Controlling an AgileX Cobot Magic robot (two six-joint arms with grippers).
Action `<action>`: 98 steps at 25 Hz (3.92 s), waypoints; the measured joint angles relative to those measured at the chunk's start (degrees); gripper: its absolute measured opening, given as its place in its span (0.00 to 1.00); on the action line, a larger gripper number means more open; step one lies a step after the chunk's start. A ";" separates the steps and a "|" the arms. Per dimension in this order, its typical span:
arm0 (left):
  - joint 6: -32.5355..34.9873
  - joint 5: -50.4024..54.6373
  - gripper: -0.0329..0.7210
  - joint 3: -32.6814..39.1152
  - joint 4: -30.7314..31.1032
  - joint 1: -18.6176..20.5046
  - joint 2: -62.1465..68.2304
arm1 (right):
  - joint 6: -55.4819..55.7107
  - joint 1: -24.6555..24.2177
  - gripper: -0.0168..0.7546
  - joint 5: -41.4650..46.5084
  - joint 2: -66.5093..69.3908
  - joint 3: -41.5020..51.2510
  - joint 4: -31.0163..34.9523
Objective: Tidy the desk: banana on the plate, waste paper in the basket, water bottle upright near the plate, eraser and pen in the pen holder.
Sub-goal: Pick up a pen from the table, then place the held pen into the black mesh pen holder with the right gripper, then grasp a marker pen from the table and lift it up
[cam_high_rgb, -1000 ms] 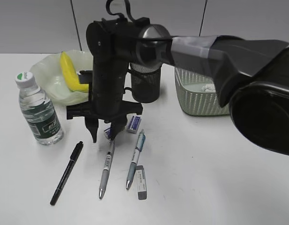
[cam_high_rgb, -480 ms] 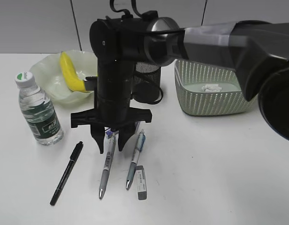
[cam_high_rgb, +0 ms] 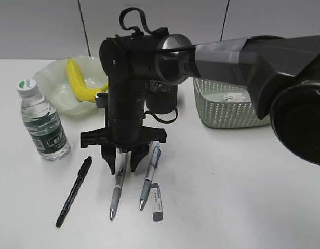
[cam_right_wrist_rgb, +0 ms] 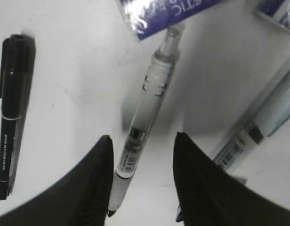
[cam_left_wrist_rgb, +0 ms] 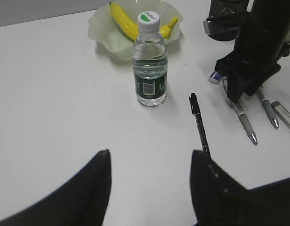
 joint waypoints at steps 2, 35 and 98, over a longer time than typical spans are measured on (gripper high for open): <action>0.00 0.00 0.58 0.00 0.00 0.00 0.00 | 0.00 0.00 0.46 -0.03 0.00 0.00 0.04; 0.00 0.00 0.55 0.00 0.01 0.00 0.00 | -0.17 -0.42 0.17 2.35 -8.55 -8.97 -16.68; 0.00 0.00 0.55 0.00 0.12 0.00 0.00 | -17.26 -12.56 0.30 2.21 -31.81 7.39 -26.14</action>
